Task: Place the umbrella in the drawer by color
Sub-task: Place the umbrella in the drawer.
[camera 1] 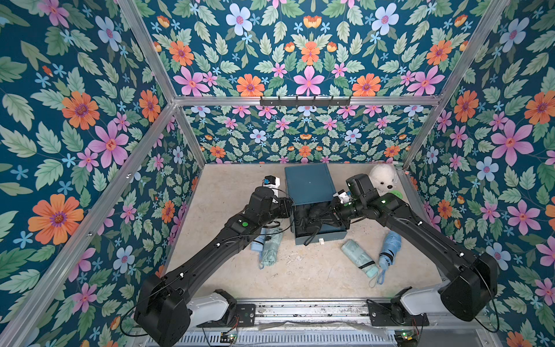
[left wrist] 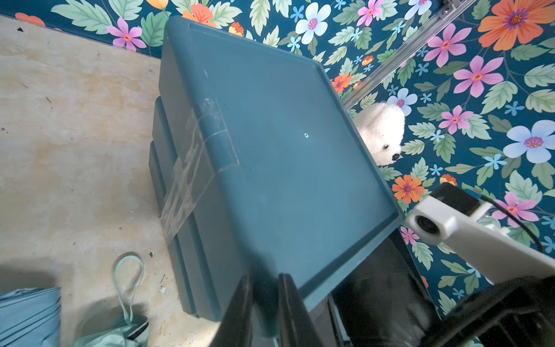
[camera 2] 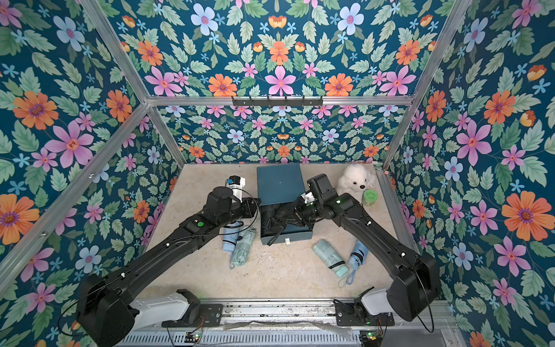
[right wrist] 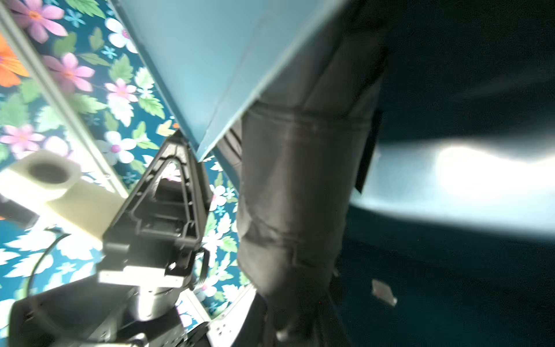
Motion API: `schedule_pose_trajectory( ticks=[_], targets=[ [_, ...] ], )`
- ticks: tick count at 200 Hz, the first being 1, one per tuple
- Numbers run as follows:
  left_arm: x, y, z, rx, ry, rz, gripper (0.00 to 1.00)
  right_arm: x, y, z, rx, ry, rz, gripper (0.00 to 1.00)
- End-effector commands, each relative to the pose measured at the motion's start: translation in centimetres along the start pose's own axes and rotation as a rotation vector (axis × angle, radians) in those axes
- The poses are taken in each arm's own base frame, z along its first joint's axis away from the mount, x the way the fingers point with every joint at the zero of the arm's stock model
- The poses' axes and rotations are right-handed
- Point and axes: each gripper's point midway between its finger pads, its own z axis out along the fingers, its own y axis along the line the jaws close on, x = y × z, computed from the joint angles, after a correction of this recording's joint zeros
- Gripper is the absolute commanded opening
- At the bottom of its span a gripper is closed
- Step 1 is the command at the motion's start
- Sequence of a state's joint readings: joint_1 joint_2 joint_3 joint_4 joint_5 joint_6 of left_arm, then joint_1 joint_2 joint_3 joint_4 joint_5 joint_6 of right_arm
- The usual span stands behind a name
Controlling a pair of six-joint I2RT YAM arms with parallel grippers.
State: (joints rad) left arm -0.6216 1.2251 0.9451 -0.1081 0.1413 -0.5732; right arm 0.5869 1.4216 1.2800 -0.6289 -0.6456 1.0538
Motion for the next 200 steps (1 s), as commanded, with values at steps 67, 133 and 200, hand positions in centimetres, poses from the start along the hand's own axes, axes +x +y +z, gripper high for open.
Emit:
schedule_pose_trajectory(
  ticks=[67, 133, 200],
  targets=[
    [3.5, 2.1, -0.3, -0.077, 0.142, 0.038, 0.19, -3.5, -3.1, 1.4, 0.149, -0.126, -0.130, 0.02],
    [3.3, 1.8, -0.3, -0.070, 0.140, 0.051, 0.18, -4.5, -3.8, 1.7, 0.354, -0.191, -0.247, 0.41],
    [3.2, 1.7, -0.2, -0.068, 0.146, 0.059, 0.18, -2.7, -1.5, -3.7, 0.414, -0.391, -0.391, 0.53]
  ],
)
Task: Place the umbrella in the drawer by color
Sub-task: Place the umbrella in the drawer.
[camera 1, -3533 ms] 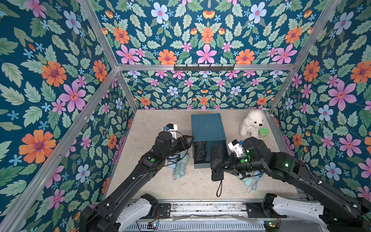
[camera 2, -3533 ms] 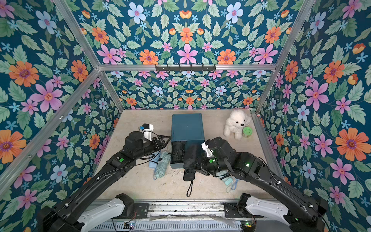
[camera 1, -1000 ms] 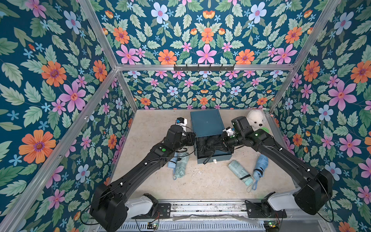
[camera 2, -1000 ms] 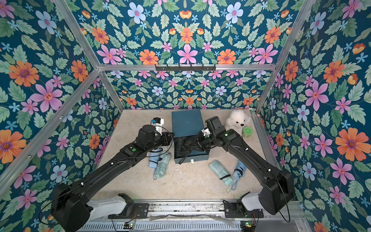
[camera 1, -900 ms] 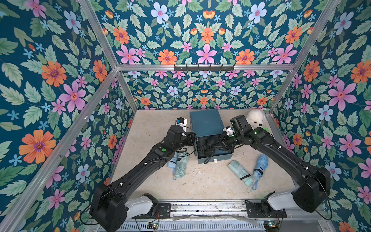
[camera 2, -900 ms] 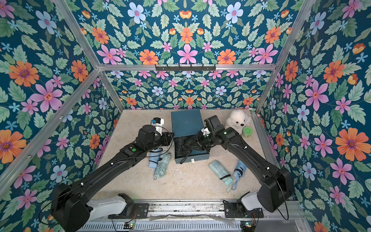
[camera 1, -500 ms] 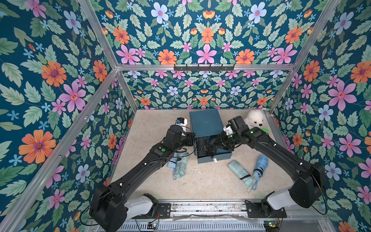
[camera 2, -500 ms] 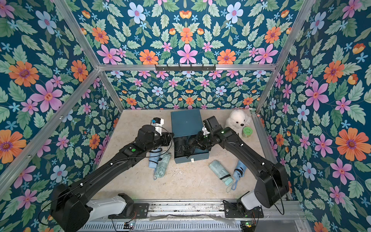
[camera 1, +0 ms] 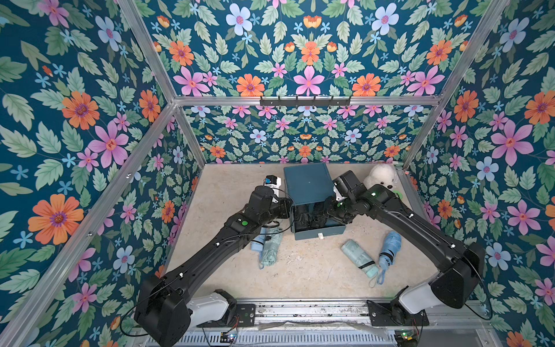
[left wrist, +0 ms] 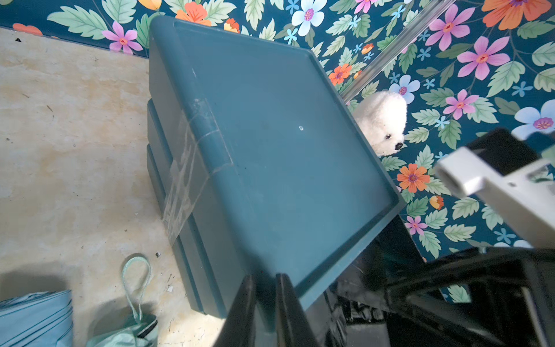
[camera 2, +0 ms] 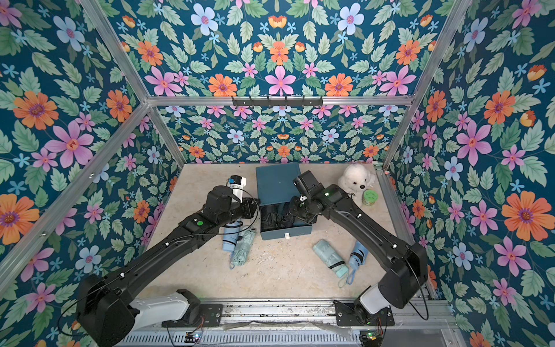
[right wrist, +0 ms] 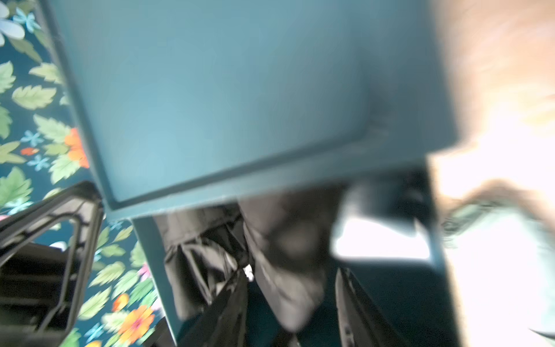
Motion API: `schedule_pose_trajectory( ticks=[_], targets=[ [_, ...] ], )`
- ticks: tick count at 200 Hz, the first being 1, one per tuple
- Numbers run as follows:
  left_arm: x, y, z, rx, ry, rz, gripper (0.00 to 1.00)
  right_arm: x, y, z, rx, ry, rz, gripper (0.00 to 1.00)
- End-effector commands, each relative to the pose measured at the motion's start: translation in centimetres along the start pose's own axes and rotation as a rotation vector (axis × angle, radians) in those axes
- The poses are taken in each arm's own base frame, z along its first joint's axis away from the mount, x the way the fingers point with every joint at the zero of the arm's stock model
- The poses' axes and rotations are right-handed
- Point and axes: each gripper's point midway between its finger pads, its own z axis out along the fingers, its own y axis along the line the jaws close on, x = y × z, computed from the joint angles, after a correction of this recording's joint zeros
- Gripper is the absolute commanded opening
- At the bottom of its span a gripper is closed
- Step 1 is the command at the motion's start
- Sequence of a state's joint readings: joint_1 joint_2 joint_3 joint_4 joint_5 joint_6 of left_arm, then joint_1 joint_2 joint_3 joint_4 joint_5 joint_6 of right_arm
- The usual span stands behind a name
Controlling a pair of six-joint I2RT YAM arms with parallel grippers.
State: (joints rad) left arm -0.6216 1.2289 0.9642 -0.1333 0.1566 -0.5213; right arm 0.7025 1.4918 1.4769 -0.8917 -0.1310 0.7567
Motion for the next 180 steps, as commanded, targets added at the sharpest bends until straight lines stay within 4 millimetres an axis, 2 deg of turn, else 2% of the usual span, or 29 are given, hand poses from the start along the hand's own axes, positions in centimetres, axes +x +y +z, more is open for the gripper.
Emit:
schedule_pose_trajectory(
  ticks=[1, 24, 43, 78, 99, 124, 141, 150, 171, 180],
  targets=[
    [3.2, 1.9, 0.0, -0.072, 0.130, 0.008, 0.18, -0.2, -0.4, -2.3, 0.049, -0.096, -0.058, 0.53],
    [3.3, 2.0, 0.1, -0.078, 0.134, 0.010, 0.19, 1.4, 2.5, -3.5, -0.056, -0.130, -0.140, 0.51],
    [3.2, 2.0, 0.1, -0.083, 0.135, 0.011, 0.19, 3.2, 4.4, -2.9, -0.124, -0.108, -0.188, 0.39],
    [3.0, 2.0, 0.0, -0.089, 0.132, 0.020, 0.19, 3.6, 4.4, -0.7, -0.106, -0.085, -0.190, 0.10],
    [3.1, 2.1, -0.1, -0.095, 0.133, 0.023, 0.19, 3.5, 3.9, 0.6, -0.064, -0.075, -0.188, 0.00],
    [3.1, 2.2, -0.1, -0.095, 0.133, 0.022, 0.19, 3.7, 2.9, 2.1, -0.006, -0.054, -0.187, 0.00],
    [3.0, 2.0, -0.1, -0.091, 0.135, 0.024, 0.21, 3.6, 2.9, 2.0, 0.000, -0.057, -0.188, 0.00],
    [2.9, 1.9, -0.2, -0.088, 0.134, 0.025, 0.24, 3.2, 3.1, 1.3, 0.001, -0.075, -0.188, 0.01],
    [2.0, 1.7, -0.5, -0.095, 0.117, 0.015, 0.36, 1.9, 4.1, -2.1, -0.028, -0.177, -0.200, 0.24],
    [1.4, 1.6, -0.8, -0.105, 0.103, 0.008, 0.42, 1.7, 4.7, -3.7, -0.056, -0.218, -0.215, 0.29]
  ],
)
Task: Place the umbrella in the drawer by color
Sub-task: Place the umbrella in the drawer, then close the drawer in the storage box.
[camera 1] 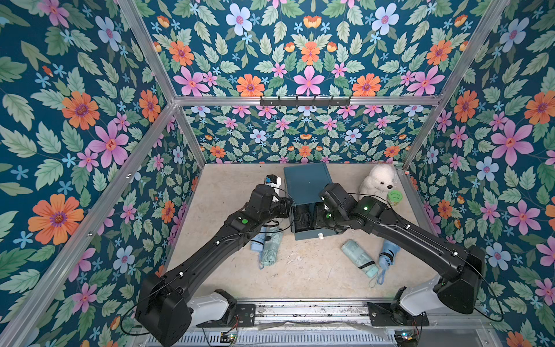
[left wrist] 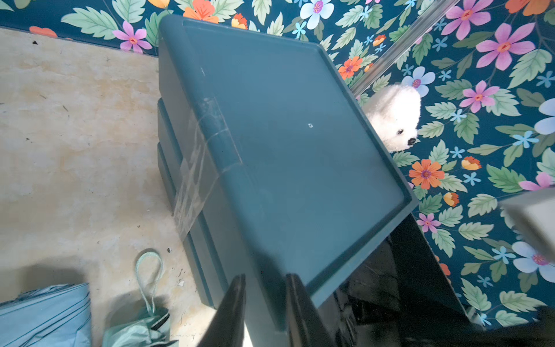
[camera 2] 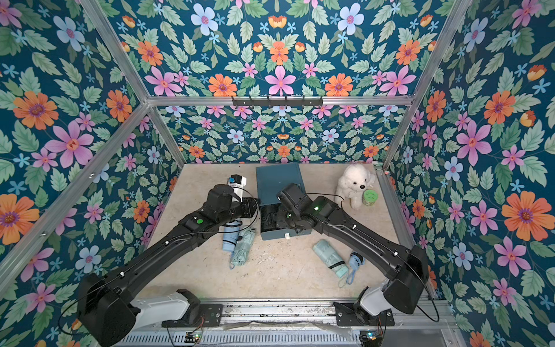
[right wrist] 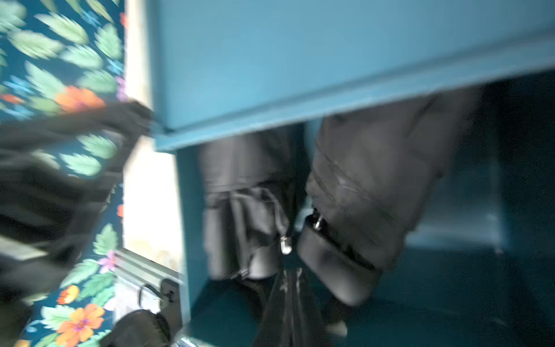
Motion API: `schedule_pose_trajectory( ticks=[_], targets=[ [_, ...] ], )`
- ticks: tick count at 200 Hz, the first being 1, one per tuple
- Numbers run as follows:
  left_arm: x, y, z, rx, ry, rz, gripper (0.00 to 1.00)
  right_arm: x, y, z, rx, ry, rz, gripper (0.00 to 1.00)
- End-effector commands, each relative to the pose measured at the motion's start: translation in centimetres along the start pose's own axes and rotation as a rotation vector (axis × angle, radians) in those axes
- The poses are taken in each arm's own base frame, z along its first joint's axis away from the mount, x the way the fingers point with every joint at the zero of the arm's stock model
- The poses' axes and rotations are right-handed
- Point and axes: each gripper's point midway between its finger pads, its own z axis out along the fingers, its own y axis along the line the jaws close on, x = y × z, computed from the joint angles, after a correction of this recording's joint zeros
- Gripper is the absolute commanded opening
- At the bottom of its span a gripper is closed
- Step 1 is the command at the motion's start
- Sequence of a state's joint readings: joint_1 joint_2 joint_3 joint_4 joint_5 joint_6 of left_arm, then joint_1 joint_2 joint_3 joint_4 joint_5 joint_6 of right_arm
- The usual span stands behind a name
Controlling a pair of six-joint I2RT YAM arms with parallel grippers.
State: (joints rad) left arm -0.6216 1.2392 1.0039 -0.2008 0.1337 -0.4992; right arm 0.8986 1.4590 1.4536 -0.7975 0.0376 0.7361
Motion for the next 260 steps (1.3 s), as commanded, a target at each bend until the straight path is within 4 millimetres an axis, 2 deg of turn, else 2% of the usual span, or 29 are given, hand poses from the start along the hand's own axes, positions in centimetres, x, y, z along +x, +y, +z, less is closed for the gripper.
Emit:
schedule_pose_trajectory(
  ticks=[1, 12, 29, 46, 66, 73, 77, 83, 102, 122, 131, 149, 177, 201, 227, 260],
  targets=[
    [1.5, 1.3, -0.5, -0.067, 0.079, -0.011, 0.43, -1.6, 0.5, -3.3, -0.009, -0.121, -0.033, 0.29],
    [0.6, 1.0, -0.9, -0.072, 0.059, -0.017, 0.50, -1.8, 0.8, -5.0, -0.025, -0.170, -0.042, 0.32],
    [-1.1, 0.9, -1.5, -0.082, 0.015, -0.037, 0.61, -1.1, 1.0, -6.3, -0.043, -0.215, -0.057, 0.35],
    [-2.9, 1.5, -1.9, -0.102, -0.029, -0.078, 0.64, 0.7, 1.2, -6.9, -0.039, -0.265, -0.108, 0.36],
    [-4.7, 2.8, -2.2, -0.101, -0.070, -0.168, 0.69, 3.0, 1.1, -8.7, -0.004, -0.423, -0.159, 0.39],
    [-5.0, 3.1, -2.0, -0.076, -0.078, -0.199, 0.72, 3.9, 1.3, -9.4, -0.022, -0.481, -0.164, 0.43],
    [-5.3, 3.0, -1.9, -0.050, -0.083, -0.215, 0.74, 4.6, 1.3, -9.5, -0.039, -0.501, -0.167, 0.49],
    [-5.5, 2.8, -1.6, -0.007, -0.083, -0.237, 0.76, 5.5, 1.5, -9.5, -0.071, -0.513, -0.168, 0.55],
    [-6.1, 1.4, -0.1, 0.103, -0.064, -0.242, 0.77, 7.6, 1.0, -7.6, -0.115, -0.459, -0.136, 0.56],
    [-6.2, 0.4, 1.4, 0.170, -0.036, -0.232, 0.77, 8.7, 0.2, -6.0, -0.092, -0.424, -0.111, 0.59],
    [-6.1, 0.3, 2.0, 0.185, -0.029, -0.227, 0.77, 9.0, -0.1, -5.5, -0.090, -0.414, -0.105, 0.64],
    [-5.6, 0.5, 2.8, 0.189, -0.018, -0.210, 0.76, 9.3, -0.3, -4.9, -0.118, -0.395, -0.084, 0.66],
    [-3.3, 4.2, 4.6, 0.015, 0.039, -0.171, 0.68, 9.6, -1.4, -3.7, -0.167, -0.364, -0.036, 0.66],
    [-0.8, 6.3, 6.0, -0.069, 0.121, -0.135, 0.59, 9.4, -2.1, -2.7, -0.174, -0.357, -0.026, 0.65],
    [1.1, 7.8, 6.6, -0.139, 0.192, -0.098, 0.51, 8.7, -2.1, -2.1, -0.177, -0.378, -0.048, 0.63],
    [1.5, 9.3, 6.5, -0.229, 0.212, -0.042, 0.46, 7.3, -2.3, -0.8, -0.152, -0.404, -0.068, 0.52]
  ],
)
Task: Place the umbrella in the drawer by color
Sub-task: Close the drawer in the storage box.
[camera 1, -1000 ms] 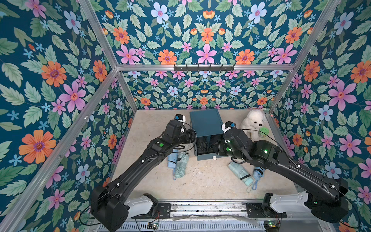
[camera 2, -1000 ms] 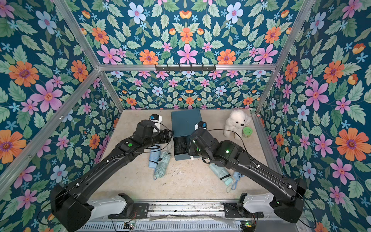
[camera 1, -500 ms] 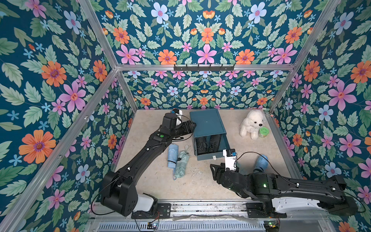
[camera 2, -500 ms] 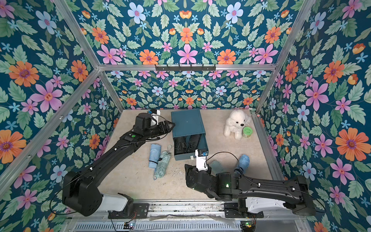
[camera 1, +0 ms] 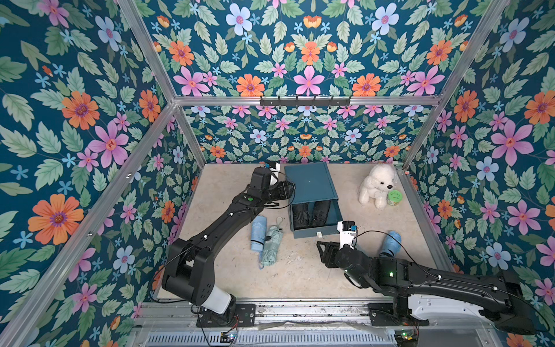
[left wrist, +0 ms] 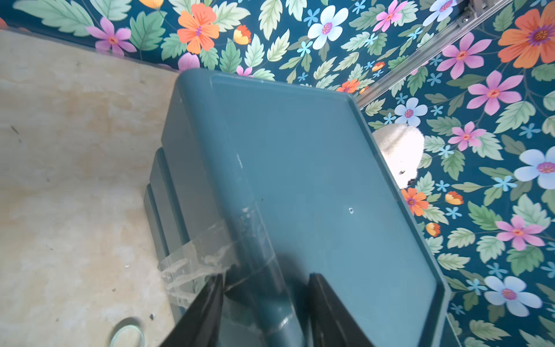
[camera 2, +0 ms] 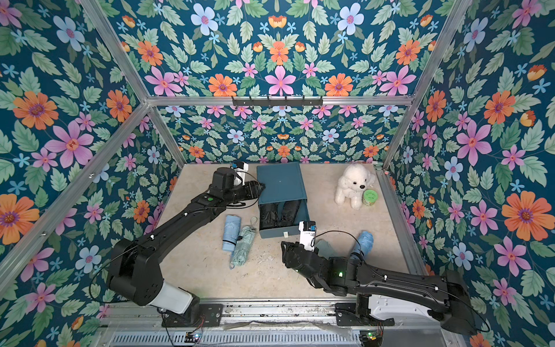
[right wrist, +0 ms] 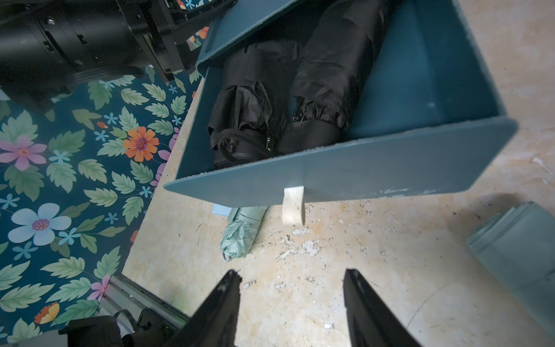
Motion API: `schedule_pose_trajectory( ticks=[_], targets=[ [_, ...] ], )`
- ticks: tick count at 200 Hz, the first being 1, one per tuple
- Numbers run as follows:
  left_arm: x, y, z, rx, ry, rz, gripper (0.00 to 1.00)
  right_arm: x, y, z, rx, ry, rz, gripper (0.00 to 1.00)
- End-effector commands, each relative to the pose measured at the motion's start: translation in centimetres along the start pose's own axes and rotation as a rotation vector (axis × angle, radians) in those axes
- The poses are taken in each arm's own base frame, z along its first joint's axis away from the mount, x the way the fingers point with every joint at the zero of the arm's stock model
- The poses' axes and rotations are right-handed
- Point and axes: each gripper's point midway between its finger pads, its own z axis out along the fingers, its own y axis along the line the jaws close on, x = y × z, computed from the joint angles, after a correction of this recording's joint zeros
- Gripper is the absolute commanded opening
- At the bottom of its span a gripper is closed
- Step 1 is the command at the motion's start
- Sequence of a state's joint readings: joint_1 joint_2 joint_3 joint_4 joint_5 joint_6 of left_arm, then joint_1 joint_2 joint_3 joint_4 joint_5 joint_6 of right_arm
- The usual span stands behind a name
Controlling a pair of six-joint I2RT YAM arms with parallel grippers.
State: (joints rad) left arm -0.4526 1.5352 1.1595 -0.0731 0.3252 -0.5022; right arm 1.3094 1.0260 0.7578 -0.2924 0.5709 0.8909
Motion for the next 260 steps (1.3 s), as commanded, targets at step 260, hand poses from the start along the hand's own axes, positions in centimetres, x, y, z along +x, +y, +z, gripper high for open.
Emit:
schedule_pose_trajectory(
  ticks=[260],
  targets=[
    [5.5, 3.4, -1.4, -0.215, 0.266, 0.325, 0.40, -9.5, 3.4, 10.8, -0.058, -0.280, -0.221, 0.14]
  ],
)
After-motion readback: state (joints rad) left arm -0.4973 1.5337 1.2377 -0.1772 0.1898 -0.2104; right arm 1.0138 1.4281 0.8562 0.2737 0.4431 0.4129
